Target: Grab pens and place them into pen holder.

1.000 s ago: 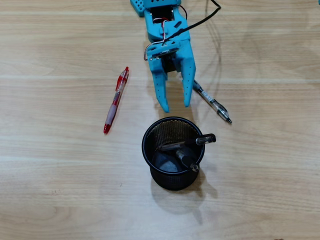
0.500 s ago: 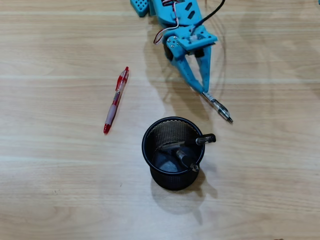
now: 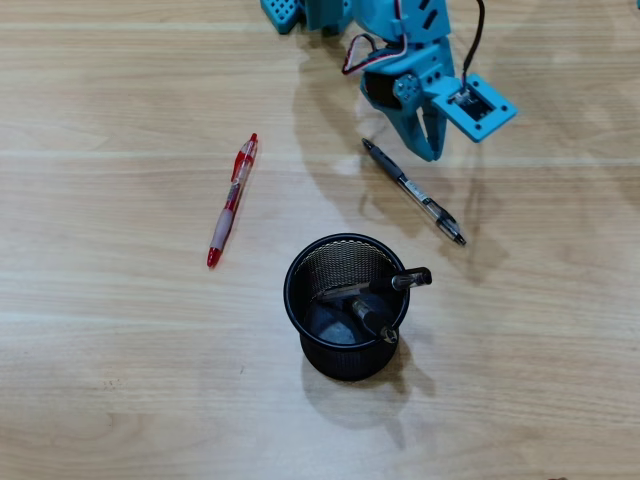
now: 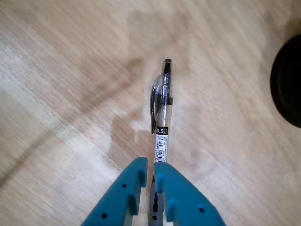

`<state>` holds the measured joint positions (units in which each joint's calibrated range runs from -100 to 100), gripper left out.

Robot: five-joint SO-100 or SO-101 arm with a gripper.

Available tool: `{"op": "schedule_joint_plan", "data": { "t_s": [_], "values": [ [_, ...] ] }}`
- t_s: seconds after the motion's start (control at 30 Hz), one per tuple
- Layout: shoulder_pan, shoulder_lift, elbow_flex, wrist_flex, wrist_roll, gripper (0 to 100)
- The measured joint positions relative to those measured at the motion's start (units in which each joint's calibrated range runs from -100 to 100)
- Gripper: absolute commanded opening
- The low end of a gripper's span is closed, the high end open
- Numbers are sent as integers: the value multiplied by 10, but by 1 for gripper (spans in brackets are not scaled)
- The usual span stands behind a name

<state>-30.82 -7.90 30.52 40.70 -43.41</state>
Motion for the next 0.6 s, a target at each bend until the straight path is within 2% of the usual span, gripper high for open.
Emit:
{"op": "schedule_joint_plan", "data": {
  "t_s": [0.13,0.6],
  "values": [
    [6,54,-52,36,1,16],
    [-4,158,-80,43,-30,16]
  ]
}}
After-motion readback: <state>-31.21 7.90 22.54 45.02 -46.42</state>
